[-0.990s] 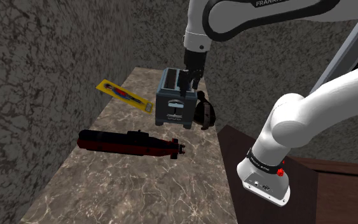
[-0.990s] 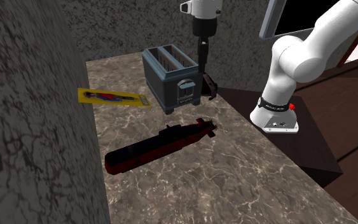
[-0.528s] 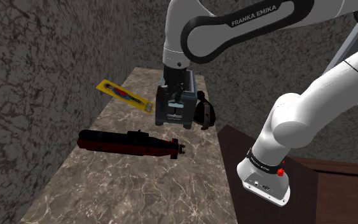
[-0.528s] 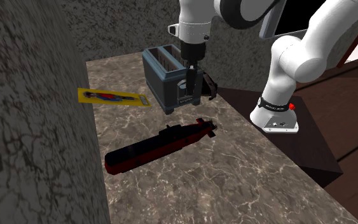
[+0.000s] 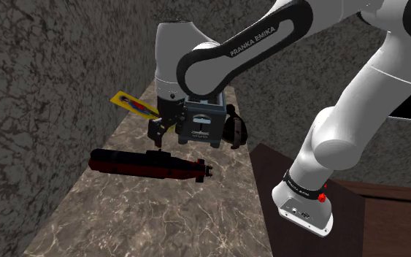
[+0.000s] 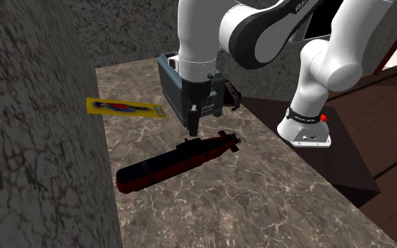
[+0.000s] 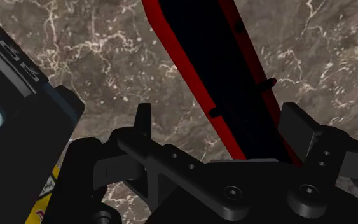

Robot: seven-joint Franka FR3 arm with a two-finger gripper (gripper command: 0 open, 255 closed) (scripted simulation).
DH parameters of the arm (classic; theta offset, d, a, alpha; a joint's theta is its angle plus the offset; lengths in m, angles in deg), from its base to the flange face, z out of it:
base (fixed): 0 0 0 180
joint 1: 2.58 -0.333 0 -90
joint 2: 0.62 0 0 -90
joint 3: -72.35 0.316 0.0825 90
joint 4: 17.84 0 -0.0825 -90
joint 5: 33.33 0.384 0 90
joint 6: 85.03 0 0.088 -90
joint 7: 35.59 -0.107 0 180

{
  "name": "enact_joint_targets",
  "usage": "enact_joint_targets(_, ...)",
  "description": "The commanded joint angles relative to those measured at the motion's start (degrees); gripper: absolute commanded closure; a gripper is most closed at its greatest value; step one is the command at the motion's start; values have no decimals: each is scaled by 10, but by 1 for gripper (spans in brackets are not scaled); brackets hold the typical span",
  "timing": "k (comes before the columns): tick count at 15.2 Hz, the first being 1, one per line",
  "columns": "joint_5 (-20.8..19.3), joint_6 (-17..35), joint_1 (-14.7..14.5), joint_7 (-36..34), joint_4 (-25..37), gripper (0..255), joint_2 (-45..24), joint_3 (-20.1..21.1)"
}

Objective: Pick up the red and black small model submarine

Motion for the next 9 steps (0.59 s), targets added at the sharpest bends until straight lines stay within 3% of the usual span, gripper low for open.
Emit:
enact_joint_targets(1,-21,22,-2,-31,22,0,-41,15)
enact_joint_targets(9,-58,79,-6,-66,20,0,-100,21)
